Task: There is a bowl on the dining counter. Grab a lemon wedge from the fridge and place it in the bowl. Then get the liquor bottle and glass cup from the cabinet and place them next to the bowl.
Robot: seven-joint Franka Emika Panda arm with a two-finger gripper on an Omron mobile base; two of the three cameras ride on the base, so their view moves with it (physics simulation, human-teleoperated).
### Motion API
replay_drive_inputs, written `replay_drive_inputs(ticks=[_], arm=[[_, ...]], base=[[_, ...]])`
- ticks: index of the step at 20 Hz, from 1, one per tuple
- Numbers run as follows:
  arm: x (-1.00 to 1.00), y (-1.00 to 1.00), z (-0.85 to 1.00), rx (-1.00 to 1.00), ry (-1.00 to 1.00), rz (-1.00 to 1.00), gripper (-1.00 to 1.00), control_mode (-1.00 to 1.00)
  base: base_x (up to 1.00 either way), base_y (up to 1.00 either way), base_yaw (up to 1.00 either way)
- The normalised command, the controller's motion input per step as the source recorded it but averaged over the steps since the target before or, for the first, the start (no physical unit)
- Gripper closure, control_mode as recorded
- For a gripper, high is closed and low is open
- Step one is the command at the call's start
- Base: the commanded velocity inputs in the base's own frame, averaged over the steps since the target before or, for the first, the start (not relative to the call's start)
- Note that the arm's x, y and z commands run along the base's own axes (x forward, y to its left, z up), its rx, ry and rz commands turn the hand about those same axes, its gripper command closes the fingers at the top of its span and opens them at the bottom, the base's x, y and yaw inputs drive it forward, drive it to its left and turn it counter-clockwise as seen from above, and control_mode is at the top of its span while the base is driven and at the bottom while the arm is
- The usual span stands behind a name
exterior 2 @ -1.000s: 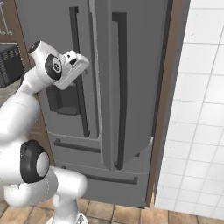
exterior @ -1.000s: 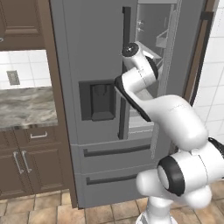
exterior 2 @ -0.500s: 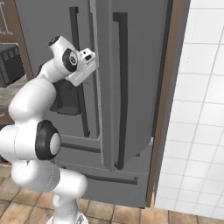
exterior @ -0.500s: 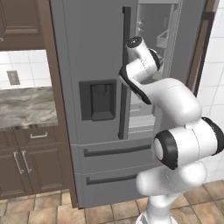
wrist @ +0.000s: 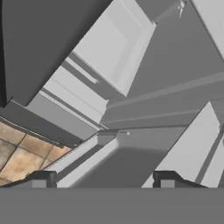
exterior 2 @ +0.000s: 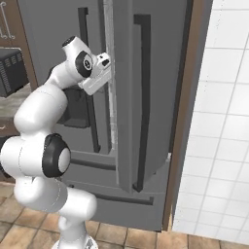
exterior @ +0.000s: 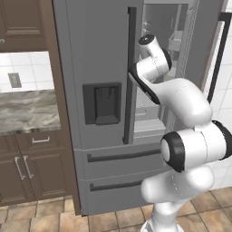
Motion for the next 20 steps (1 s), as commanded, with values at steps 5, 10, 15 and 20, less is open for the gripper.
replay_drive_inputs(ticks=[5,10,15,20], arm=[[-0.53,-0.85,0.00,0.00,0.00,-0.04,-1.00,-1.00],[-0.57,-0.90,0.00,0.00,0.00,-0.06,-1.00,-1.00],[-0.54,-0.96,-0.03,0.00,0.01,-0.07,-1.00,-1.00],[-0.37,-1.00,0.00,0.00,0.02,-0.05,-1.00,-1.00]], base=[[0.00,0.00,0.00],[0.00,0.00,0.00],[0.00,0.00,0.00],[0.00,0.00,0.00]])
